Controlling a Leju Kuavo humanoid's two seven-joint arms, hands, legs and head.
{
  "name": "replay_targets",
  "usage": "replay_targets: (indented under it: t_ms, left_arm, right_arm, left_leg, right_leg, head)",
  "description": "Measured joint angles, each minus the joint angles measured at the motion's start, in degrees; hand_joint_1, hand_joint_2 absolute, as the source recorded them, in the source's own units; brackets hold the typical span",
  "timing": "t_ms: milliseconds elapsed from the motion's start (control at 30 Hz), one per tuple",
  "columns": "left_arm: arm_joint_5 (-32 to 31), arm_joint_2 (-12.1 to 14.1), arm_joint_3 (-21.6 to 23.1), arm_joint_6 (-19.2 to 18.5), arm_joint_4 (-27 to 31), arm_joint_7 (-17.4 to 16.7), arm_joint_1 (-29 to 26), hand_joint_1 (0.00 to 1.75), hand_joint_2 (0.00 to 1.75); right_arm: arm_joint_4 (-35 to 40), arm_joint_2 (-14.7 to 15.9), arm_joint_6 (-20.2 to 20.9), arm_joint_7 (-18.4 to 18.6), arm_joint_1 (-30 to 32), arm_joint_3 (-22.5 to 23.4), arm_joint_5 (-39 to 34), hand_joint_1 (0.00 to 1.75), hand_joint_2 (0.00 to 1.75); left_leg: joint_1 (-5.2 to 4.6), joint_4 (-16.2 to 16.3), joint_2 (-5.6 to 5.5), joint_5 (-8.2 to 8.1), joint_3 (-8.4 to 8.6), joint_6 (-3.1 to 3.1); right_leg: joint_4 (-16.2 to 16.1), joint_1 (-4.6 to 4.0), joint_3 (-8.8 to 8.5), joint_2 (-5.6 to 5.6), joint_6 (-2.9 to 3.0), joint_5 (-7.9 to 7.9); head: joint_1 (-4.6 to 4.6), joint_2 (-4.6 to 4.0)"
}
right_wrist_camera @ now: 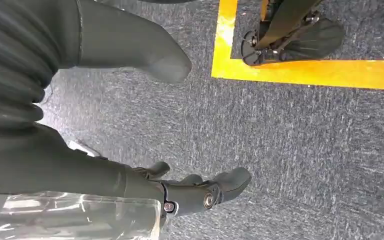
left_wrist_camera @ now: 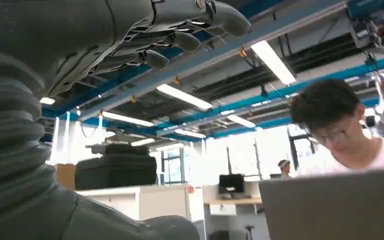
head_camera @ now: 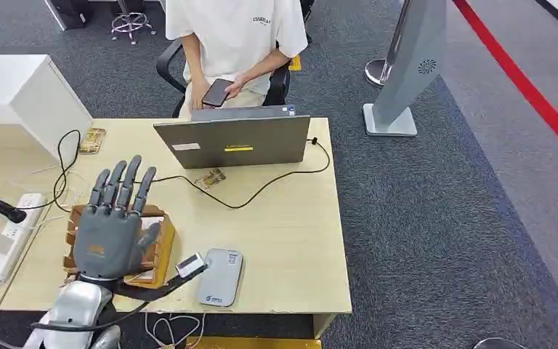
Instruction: Pass the card to the sensor for recognition and then transmit it.
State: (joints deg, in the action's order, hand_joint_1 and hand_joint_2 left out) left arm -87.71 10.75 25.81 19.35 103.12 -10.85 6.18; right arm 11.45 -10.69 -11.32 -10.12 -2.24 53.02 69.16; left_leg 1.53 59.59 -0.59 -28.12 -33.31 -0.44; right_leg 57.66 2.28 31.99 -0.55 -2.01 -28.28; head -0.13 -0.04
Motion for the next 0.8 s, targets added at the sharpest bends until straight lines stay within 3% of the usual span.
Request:
replay_targets:
  t_ms: [133,233,333,467,800]
  left_arm:
    - [2.34,0.0,-0.79,-3.0,-0.24,4.14,-7.94,0.0,1.75]
    - [3.92,0.09,-2.3,-3.48,-0.61,5.17,-11.31,0.0,1.75]
    - [4.68,0.11,-3.08,-6.26,-0.96,5.49,-13.63,0.0,1.75]
    - [4.7,0.65,-3.23,-9.69,-2.47,3.34,-16.45,0.0,1.75]
    - [5.6,1.68,-3.65,-9.38,-5.35,-2.57,-20.1,0.0,1.75]
  right_arm:
    - [0.02,-0.28,-0.24,0.13,0.28,1.12,0.13,0.0,1.75]
    - [0.02,-0.31,-0.24,0.92,0.38,1.29,0.66,0.0,1.75]
    - [0.02,-0.31,-0.26,1.14,0.39,1.38,0.98,0.0,1.75]
    - [0.02,-0.31,-0.15,2.03,0.41,1.84,1.35,0.0,1.75]
    - [0.04,-0.31,0.02,2.6,0.6,2.28,2.56,0.0,1.75]
  left_leg:
    - [0.0,0.01,0.01,-0.01,-0.01,0.0]
    - [0.0,0.01,-0.03,0.0,-0.03,0.0]
    - [0.0,0.0,-0.03,0.0,-0.02,0.0]
    - [0.0,0.0,-0.02,0.0,-0.01,0.0]
    - [0.0,0.0,-0.03,0.0,-0.02,0.0]
  right_leg:
    - [-0.01,0.01,0.02,0.0,0.0,0.0]
    - [-0.01,0.01,0.01,0.05,0.0,0.0]
    - [-0.01,0.0,0.0,0.04,0.0,0.0]
    - [-0.01,0.0,0.01,0.04,0.0,0.0]
    - [-0.01,0.0,0.0,0.05,0.0,0.0]
  head:
    - [-0.02,0.0]
    - [-0.04,0.0]
    - [-0.02,0.0]
    - [0.0,0.0]
    - [-0.02,0.0]
